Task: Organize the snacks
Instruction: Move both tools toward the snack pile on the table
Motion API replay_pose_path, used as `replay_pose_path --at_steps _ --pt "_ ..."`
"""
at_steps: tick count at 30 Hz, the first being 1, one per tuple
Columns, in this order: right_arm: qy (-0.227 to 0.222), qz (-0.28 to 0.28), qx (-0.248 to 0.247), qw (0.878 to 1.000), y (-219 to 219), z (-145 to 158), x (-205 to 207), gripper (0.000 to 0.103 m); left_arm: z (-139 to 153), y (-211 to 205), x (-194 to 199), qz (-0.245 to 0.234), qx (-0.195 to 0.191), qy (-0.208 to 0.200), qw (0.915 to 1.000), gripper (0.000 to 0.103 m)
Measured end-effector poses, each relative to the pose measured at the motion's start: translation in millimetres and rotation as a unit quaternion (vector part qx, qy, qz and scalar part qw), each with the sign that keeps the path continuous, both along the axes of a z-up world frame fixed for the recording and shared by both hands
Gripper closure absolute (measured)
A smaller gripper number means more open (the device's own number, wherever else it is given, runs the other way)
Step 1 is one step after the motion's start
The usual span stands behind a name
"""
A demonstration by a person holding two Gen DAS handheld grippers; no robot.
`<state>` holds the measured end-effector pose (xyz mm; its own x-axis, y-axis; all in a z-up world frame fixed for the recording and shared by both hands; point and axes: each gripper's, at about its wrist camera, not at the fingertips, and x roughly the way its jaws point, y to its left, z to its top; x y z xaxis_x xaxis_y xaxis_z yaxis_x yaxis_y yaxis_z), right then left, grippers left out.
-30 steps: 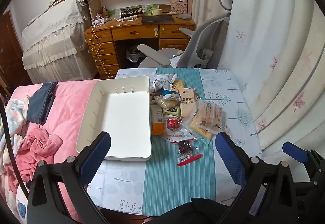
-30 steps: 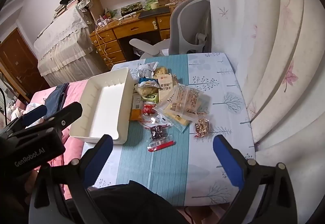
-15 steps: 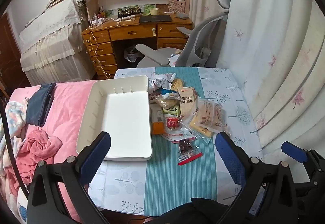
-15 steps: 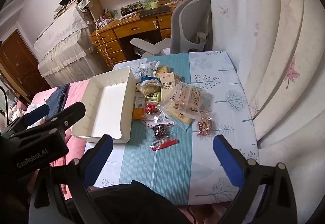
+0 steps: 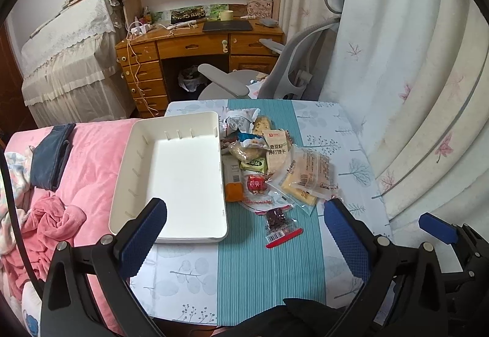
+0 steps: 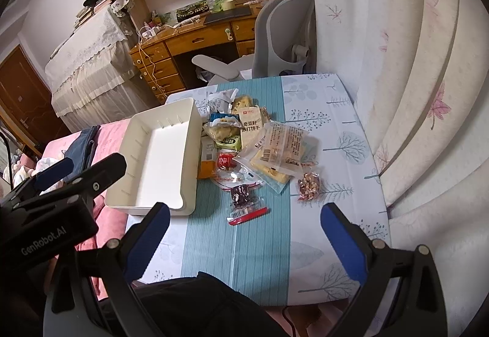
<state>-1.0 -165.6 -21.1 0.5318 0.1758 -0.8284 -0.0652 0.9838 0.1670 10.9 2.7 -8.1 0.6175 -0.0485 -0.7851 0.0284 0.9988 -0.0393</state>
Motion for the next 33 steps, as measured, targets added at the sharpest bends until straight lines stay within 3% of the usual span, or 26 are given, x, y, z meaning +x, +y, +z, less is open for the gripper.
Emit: replay_pose_path --at_steps 17,33 --pt "-0.024 -0.029 -0.013 0.999 29.8 1.6 -2.2 0.003 -1.4 43.7 11.0 -0.028 -0.033 -0.007 0.9990 0.001" --pt "-0.064 -0.080 -0.055 0.993 19.8 0.6 -15.9 0.004 -28.4 31.8 31.6 -0.071 -0.054 0.053 0.9946 0.001"
